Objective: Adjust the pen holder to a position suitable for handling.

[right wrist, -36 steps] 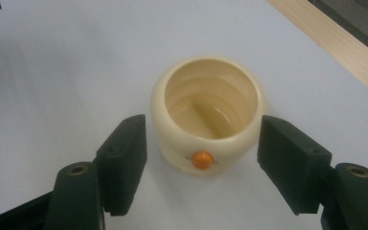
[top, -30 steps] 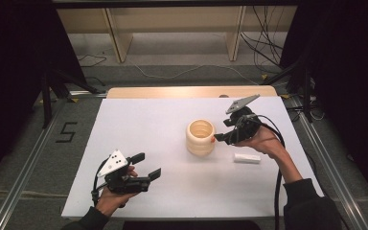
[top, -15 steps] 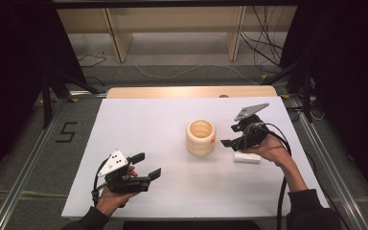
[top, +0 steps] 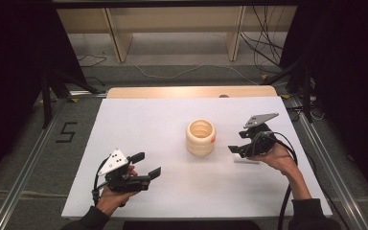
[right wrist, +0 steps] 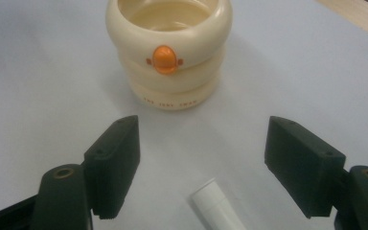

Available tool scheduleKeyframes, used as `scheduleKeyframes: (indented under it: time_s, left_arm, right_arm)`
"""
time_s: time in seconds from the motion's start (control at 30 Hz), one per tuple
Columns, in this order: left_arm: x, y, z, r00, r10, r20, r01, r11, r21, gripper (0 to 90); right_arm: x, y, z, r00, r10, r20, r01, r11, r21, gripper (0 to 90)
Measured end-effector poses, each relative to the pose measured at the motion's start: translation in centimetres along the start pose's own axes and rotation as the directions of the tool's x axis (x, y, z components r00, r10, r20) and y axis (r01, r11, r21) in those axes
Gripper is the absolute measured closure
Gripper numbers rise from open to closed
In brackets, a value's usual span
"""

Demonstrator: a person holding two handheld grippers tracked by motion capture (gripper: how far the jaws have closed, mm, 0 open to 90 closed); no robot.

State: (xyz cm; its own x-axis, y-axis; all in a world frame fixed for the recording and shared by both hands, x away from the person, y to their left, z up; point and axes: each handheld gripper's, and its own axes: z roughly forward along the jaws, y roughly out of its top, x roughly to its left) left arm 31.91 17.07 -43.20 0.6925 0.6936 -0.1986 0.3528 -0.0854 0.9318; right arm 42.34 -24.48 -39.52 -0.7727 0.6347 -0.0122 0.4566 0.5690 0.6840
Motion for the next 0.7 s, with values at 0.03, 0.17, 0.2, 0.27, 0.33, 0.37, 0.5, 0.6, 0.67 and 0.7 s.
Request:
scheduleKeyframes:
  time_s: [0.03,0.17,0.2,0.27,0.33,0.37,0.5,0.6,0.67,0.7]
  left_arm:
    - [0.0,0.0,0.0,1.0,0.0,0.0,0.0,1.0,0.001,15.5]
    - [0.0,0.0,0.0,1.0,0.002,0.0,-0.002,1.0,0.002,15.5]
    - [0.0,0.0,0.1,1.0,-0.001,0.0,0.001,1.0,0.003,15.6]
    - [0.0,0.0,0.1,1.0,-0.001,0.001,0.001,1.0,0.002,15.6]
    - [-0.1,0.0,0.1,1.0,0.001,0.002,-0.001,1.0,0.001,15.6]
    - [-0.1,0.0,0.1,1.0,0.002,0.002,-0.002,1.0,0.001,15.6]
    - [-0.1,0.0,0.1,1.0,0.005,0.003,-0.005,1.0,0.001,15.5]
    - [-0.1,0.0,0.0,1.0,0.003,0.004,-0.003,1.0,-0.001,15.5]
    - [-0.1,0.0,0.0,1.0,0.004,0.005,-0.004,1.0,0.0,15.6]
    - [-0.2,0.0,0.0,1.0,0.003,0.005,-0.003,1.0,0.0,15.6]
  right_arm:
    - [0.0,-0.1,0.0,1.0,-0.001,-0.001,0.001,1.0,0.002,27.9]
    - [-0.1,-0.4,0.1,1.0,0.005,-0.008,-0.005,1.0,0.009,27.1]
    - [-0.1,-0.6,0.2,0.9999,0.006,-0.01,-0.006,1.0,0.016,26.9]
    - [-0.2,-0.9,0.4,0.9999,0.007,-0.012,-0.007,1.0,0.03,26.3]
    - [-0.2,-1.1,0.5,0.9999,0.012,-0.007,-0.011,0.999,0.05,25.7]
    - [-0.2,-1.2,0.5,0.9998,0.017,-0.007,-0.017,0.998,0.059,25.4]
    - [-0.1,-1.4,0.8,0.9999,0.016,-0.004,-0.016,0.996,0.083,24.4]
    - [-0.1,-1.4,1.0,0.9999,0.015,-0.008,-0.015,0.996,0.093,24.2]
    - [0.0,-1.5,1.1,1.0,0.004,-0.001,-0.004,0.995,0.102,24.1]
    - [0.0,-1.5,1.2,1.0,-0.001,-0.003,0.001,0.994,0.108,24.0]
